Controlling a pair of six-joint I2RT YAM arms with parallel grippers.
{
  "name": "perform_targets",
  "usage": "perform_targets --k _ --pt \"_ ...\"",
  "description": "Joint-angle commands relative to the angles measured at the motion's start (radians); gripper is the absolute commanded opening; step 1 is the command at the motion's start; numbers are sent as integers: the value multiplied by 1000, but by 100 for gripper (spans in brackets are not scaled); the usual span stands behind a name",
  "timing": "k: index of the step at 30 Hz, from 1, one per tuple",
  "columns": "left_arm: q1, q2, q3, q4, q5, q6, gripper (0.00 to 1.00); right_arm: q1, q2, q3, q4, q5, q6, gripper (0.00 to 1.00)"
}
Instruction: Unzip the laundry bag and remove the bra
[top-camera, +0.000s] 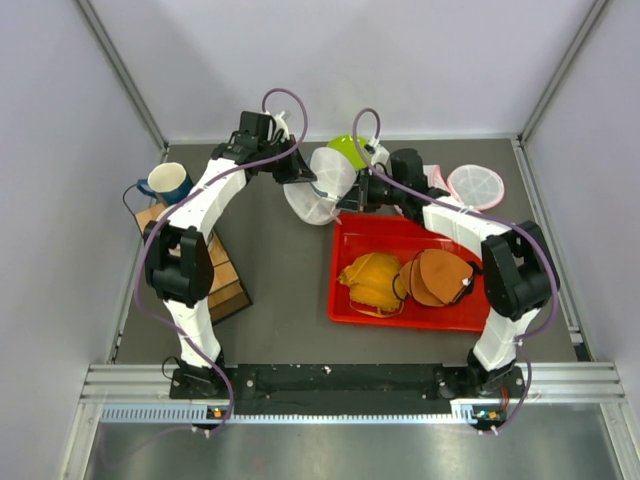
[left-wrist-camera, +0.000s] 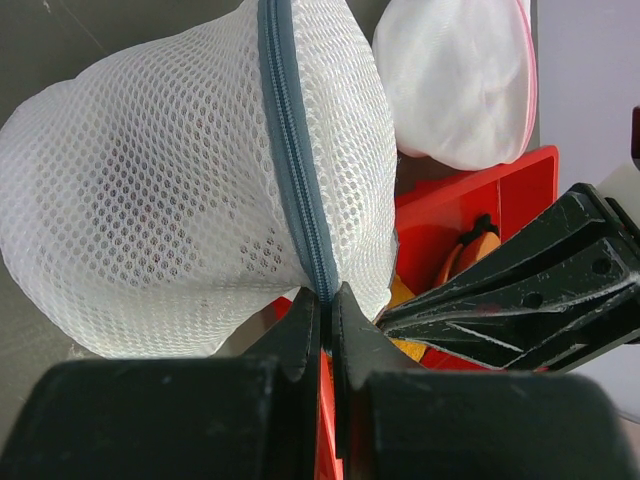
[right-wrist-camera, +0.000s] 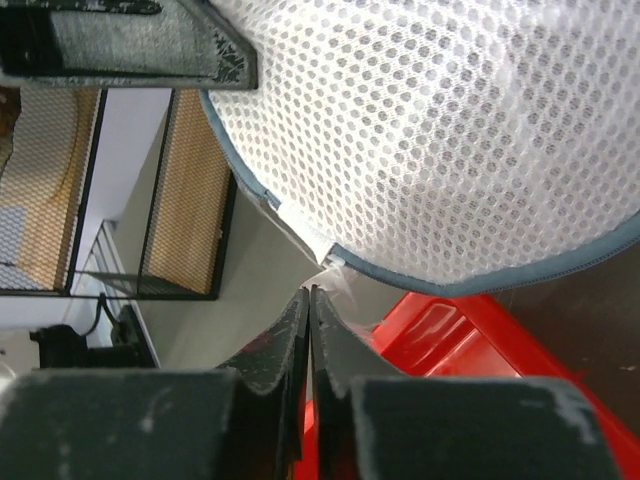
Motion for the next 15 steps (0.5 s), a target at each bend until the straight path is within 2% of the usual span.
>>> perform_targets --k 1,15 --pt "6 -64 37 37 36 13 0 0 -6 29 59 35 9 0" --pt "35 -51 73 -6 56 42 0 -55 -51 -135 117 16 21 0"
